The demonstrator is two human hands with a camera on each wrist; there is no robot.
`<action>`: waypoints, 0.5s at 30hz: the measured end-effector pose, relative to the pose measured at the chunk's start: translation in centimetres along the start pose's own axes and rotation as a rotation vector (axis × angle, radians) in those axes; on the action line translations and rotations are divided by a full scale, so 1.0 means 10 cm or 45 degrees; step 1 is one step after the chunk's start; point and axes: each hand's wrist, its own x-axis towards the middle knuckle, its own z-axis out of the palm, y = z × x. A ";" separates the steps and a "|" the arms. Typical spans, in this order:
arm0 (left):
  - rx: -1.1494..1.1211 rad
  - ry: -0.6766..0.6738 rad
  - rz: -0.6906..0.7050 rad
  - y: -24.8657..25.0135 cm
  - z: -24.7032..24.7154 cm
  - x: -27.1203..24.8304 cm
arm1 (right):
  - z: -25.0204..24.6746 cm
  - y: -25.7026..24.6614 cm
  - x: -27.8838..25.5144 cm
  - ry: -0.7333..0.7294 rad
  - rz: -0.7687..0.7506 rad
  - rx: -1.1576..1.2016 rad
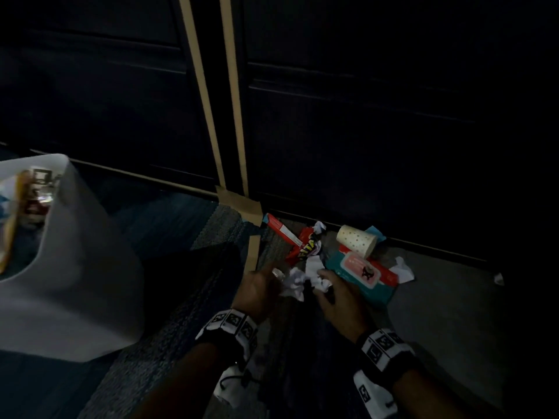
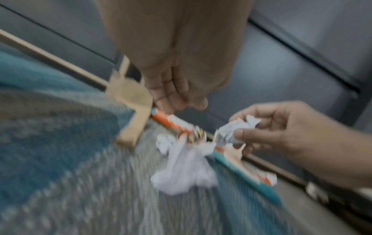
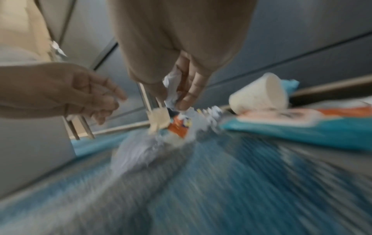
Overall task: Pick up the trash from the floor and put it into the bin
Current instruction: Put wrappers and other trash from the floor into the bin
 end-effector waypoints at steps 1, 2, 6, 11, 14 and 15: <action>-0.021 0.027 0.004 -0.01 -0.08 -0.01 | -0.02 -0.06 0.04 -0.013 0.020 0.019; -0.042 0.044 0.033 -0.02 -0.15 -0.03 | -0.04 -0.11 0.08 -0.023 0.014 0.035; -0.008 -0.015 -0.017 -0.11 -0.35 -0.10 | -0.06 -0.34 0.18 -0.069 -0.061 0.027; 0.207 -0.329 0.120 -0.28 -0.07 -0.27 | 0.01 -0.55 0.12 -0.304 -0.073 -0.178; 0.118 -0.433 0.145 -0.21 0.18 -0.38 | 0.13 -0.51 0.01 -0.415 -0.027 -0.248; 0.120 -0.450 0.116 -0.19 0.25 -0.41 | 0.17 -0.48 -0.04 -0.470 0.004 -0.232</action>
